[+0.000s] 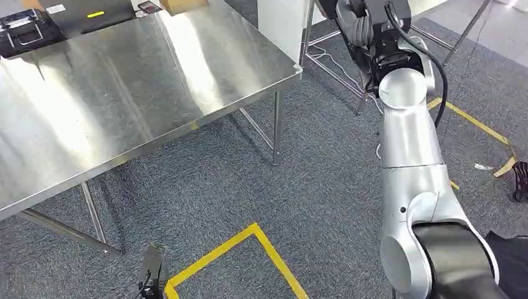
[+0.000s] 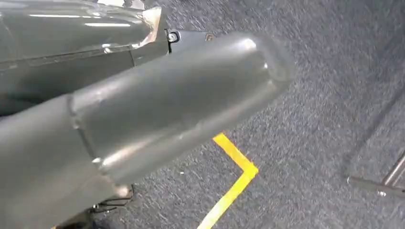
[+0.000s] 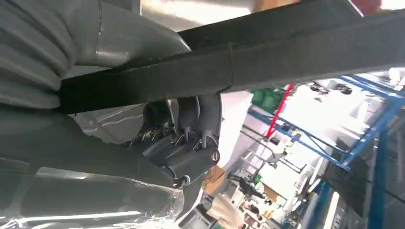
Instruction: Take the parts from the cabinet and place them on the table.
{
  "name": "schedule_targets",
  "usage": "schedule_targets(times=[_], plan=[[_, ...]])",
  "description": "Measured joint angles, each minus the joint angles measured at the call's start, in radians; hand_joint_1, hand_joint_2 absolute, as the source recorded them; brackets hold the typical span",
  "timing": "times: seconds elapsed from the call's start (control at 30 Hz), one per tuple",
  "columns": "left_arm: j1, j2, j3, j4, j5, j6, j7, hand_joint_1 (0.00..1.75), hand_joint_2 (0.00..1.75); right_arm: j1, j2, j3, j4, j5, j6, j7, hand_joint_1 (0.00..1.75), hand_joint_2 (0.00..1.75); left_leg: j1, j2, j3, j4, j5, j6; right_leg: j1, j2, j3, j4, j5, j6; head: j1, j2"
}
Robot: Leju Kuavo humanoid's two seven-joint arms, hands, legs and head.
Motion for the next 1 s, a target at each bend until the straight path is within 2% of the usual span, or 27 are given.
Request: schedule_targets(times=[0.03, 0.07, 0.1, 0.13, 0.17, 0.2, 0.23, 0.27, 0.33, 0.37, 0.4, 0.43, 0.47, 0.5, 0.53, 0.57, 0.6, 0.63, 0.67, 0.7, 0.73, 0.77, 0.8, 0.83, 0.87, 0.93, 1.0], plan=[[0.002, -0.005, 0.0, 0.0, -0.002, -0.003, 0.002, 0.0, 0.0, 0.002, -0.002, 0.0, 0.002, 0.0, 0.0, 0.0, 1.75, 1.75, 0.003, -0.004, 0.016, 0.001, -0.014, -0.005, -0.005, 0.0, -0.014, -0.02, -0.004, 0.005, 0.002, 0.0], [0.004, -0.005, 0.0, 0.001, -0.005, -0.005, 0.003, 0.0, 0.0, 0.003, -0.003, 0.0, 0.003, 0.0, 0.0, 0.0, 1.75, 1.75, 0.007, -0.008, 0.033, 0.004, -0.029, -0.012, -0.011, -0.001, -0.01, -0.077, 0.017, 0.018, 0.001, 0.0], [0.004, -0.005, 0.001, 0.001, -0.006, -0.006, 0.006, 0.0, 0.0, 0.002, -0.003, 0.0, 0.003, 0.0, 0.0, 0.0, 1.75, 1.75, 0.012, -0.011, 0.05, 0.009, -0.046, -0.02, -0.016, -0.001, 0.007, -0.159, 0.065, 0.042, 0.001, 0.0], [0.004, -0.006, 0.002, 0.001, -0.01, -0.008, 0.009, 0.0, 0.0, 0.003, -0.006, 0.0, 0.003, 0.0, 0.0, 0.0, 1.75, 1.75, 0.015, -0.012, 0.063, 0.016, -0.064, -0.027, -0.022, -0.002, 0.025, -0.245, 0.135, 0.067, 0.002, 0.0], [0.005, -0.005, 0.003, 0.001, -0.014, -0.008, 0.011, 0.0, 0.0, 0.006, -0.013, 0.001, 0.006, -0.002, 0.0, 0.0, 1.75, 1.75, 0.013, -0.014, 0.06, 0.022, -0.08, -0.035, -0.027, -0.002, 0.032, -0.316, 0.225, 0.091, 0.005, 0.0], [0.008, -0.007, 0.003, 0.002, -0.015, -0.008, 0.014, 0.0, 0.0, 0.007, -0.014, 0.003, 0.007, -0.002, 0.0, -0.003, 1.75, 1.75, 0.012, -0.017, 0.074, 0.04, -0.1, -0.04, -0.021, -0.01, 0.031, -0.335, 0.252, 0.064, 0.002, 0.0], [0.006, -0.008, 0.003, 0.002, -0.016, -0.008, 0.015, 0.0, 0.0, 0.01, -0.012, 0.003, 0.007, -0.003, 0.002, -0.002, 1.75, 1.75, 0.011, -0.017, 0.07, 0.036, -0.11, -0.045, -0.015, -0.006, 0.05, -0.324, 0.246, 0.036, 0.001, 0.0], [0.007, -0.005, 0.004, 0.002, -0.018, -0.009, 0.019, 0.0, 0.0, 0.011, -0.015, 0.003, 0.003, -0.002, 0.001, -0.002, 1.75, 1.75, 0.011, -0.016, 0.077, 0.04, -0.115, -0.051, -0.026, -0.005, 0.047, -0.327, 0.242, 0.017, 0.0, 0.0], [0.005, -0.003, 0.004, 0.002, -0.024, -0.01, 0.019, 0.0, 0.0, 0.012, -0.019, 0.001, -0.003, 0.0, 0.0, -0.002, 1.75, 1.75, 0.011, -0.015, 0.075, 0.068, -0.121, -0.055, -0.036, -0.005, 0.063, -0.326, 0.234, 0.014, -0.004, 0.0], [0.003, -0.003, 0.004, 0.002, -0.026, -0.01, 0.02, 0.0, 0.0, 0.015, -0.019, 0.0, -0.007, 0.0, 0.0, -0.003, 1.75, 1.75, 0.013, -0.001, 0.041, 0.128, -0.106, -0.062, -0.037, -0.005, 0.076, -0.33, 0.225, 0.002, -0.007, 0.0], [0.003, -0.004, 0.004, 0.002, -0.027, -0.01, 0.021, 0.0, 0.0, 0.021, -0.021, 0.0, -0.007, 0.0, -0.001, -0.004, 1.75, 1.75, 0.015, 0.005, 0.002, 0.205, -0.111, -0.063, -0.037, -0.004, 0.091, -0.338, 0.219, -0.004, -0.01, 0.0], [0.005, -0.005, 0.004, 0.002, -0.029, -0.011, 0.023, 0.0, 0.0, 0.034, -0.025, 0.0, -0.007, 0.0, -0.001, -0.004, 1.75, 1.75, 0.016, 0.008, -0.043, 0.285, -0.139, -0.061, -0.037, -0.002, 0.109, -0.35, 0.21, -0.004, -0.008, 0.0], [0.008, -0.006, 0.004, 0.003, -0.03, -0.011, 0.024, 0.0, 0.0, 0.053, -0.03, 0.0, -0.006, 0.002, -0.001, -0.003, 1.75, 1.75, 0.017, 0.008, -0.091, 0.354, -0.193, -0.06, -0.036, -0.003, 0.133, -0.362, 0.201, -0.004, -0.008, 0.0], [0.011, -0.007, 0.004, 0.004, -0.032, -0.011, 0.026, 0.0, 0.0, 0.071, -0.033, 0.0, -0.005, 0.003, -0.001, -0.001, 1.75, 1.75, 0.016, 0.008, -0.125, 0.386, -0.241, -0.06, -0.036, -0.003, 0.156, -0.372, 0.19, -0.004, -0.009, 0.0], [0.012, -0.007, 0.004, 0.005, -0.033, -0.011, 0.027, 0.0, 0.0, 0.082, -0.035, 0.0, -0.005, 0.004, -0.001, 0.0, 1.75, 1.75, 0.017, 0.008, -0.146, 0.381, -0.263, -0.062, -0.036, -0.002, 0.176, -0.377, 0.178, -0.003, -0.008, 0.0], [0.013, -0.007, 0.004, 0.006, -0.033, -0.011, 0.028, 0.0, 0.0, 0.084, -0.035, 0.0, -0.006, 0.004, -0.001, 0.0, 1.75, 1.75, 0.018, 0.008, -0.157, 0.346, -0.26, -0.064, -0.037, -0.002, 0.193, -0.378, 0.165, -0.002, -0.008, 0.0], [0.013, -0.007, 0.004, 0.006, -0.034, -0.011, 0.028, 0.0, 0.0, 0.083, -0.035, 0.0, -0.007, 0.004, -0.001, 0.0, 1.75, 1.75, 0.022, 0.009, -0.154, 0.282, -0.223, -0.066, -0.037, -0.003, 0.213, -0.378, 0.149, -0.001, -0.01, 0.0], [0.014, -0.007, 0.004, 0.007, -0.034, -0.011, 0.028, 0.0, 0.0, 0.08, -0.034, 0.0, -0.01, 0.004, -0.001, 0.0, 1.75, 1.75, 0.026, 0.013, -0.147, 0.205, -0.15, -0.068, -0.037, -0.003, 0.232, -0.379, 0.134, 0.001, -0.008, 0.0], [0.018, -0.007, 0.004, 0.007, -0.034, -0.011, 0.028, 0.0, 0.0, 0.079, -0.034, 0.0, -0.011, 0.004, -0.001, 0.0, 1.75, 1.75, 0.032, 0.024, -0.142, 0.116, -0.018, -0.07, -0.035, -0.003, 0.24, -0.382, 0.116, 0.006, -0.009, 0.0], [0.02, -0.009, 0.005, 0.011, -0.034, -0.011, 0.029, 0.0, 0.0, 0.077, -0.035, 0.001, -0.01, 0.004, -0.001, 0.0, 1.75, 1.75, 0.029, 0.037, -0.151, 0.046, 0.061, -0.066, -0.027, 0.0, 0.263, -0.374, 0.099, 0.012, -0.013, 0.0], [0.021, -0.008, 0.005, 0.011, -0.034, -0.013, 0.032, 0.0, 0.0, 0.073, -0.035, 0.001, -0.014, 0.004, -0.001, 0.0, 1.75, 1.75, 0.027, 0.045, -0.13, 0.015, 0.068, -0.06, -0.02, 0.003, 0.268, -0.375, 0.078, 0.017, -0.016, 0.0], [0.022, -0.008, 0.005, 0.011, -0.034, -0.013, 0.032, 0.0, 0.0, 0.072, -0.032, 0.0, -0.019, 0.006, 0.0, 0.002, 1.75, 1.75, 0.028, 0.036, -0.122, 0.02, 0.064, -0.057, -0.015, 0.001, 0.289, -0.38, 0.067, 0.022, -0.005, 0.0], [0.016, -0.01, 0.005, 0.011, -0.034, -0.012, 0.031, 0.0, 0.0, 0.065, -0.032, 0.001, -0.022, 0.005, 0.0, 0.002, 1.75, 1.75, 0.027, 0.033, -0.117, 0.02, 0.062, -0.054, -0.016, 0.001, 0.305, -0.363, 0.069, 0.031, -0.006, 0.0], [0.01, -0.011, 0.005, 0.011, -0.034, -0.013, 0.031, 0.0, 0.0, 0.052, -0.03, 0.0, -0.03, 0.004, -0.001, 0.001, 1.75, 1.75, 0.021, 0.029, -0.093, 0.029, 0.051, -0.042, -0.016, 0.0, 0.314, -0.353, 0.068, 0.034, -0.008, 0.0], [0.008, -0.011, 0.005, 0.009, -0.034, -0.012, 0.031, 0.0, 0.0, 0.044, -0.03, 0.001, -0.032, 0.005, -0.002, 0.0, 1.75, 1.75, 0.021, 0.023, -0.077, 0.026, 0.043, -0.035, -0.024, -0.004, 0.289, -0.308, 0.068, 0.036, 0.0, 0.0], [0.003, -0.008, 0.005, 0.009, -0.034, -0.011, 0.031, 0.0, 0.0, 0.032, -0.03, 0.002, -0.033, 0.004, -0.002, 0.0, 1.75, 1.75, 0.013, 0.021, -0.05, 0.028, 0.019, -0.021, -0.017, -0.005, 0.18, -0.145, 0.069, 0.031, 0.0, 0.0], [0.003, -0.008, 0.005, 0.01, -0.034, -0.012, 0.031, 0.0, 0.0, 0.038, -0.034, 0.002, -0.033, 0.004, -0.002, 0.0, 1.75, 1.75, 0.005, 0.01, -0.022, 0.027, -0.011, -0.009, -0.005, -0.005, 0.072, -0.042, 0.003, 0.008, 0.0, 0.0]])
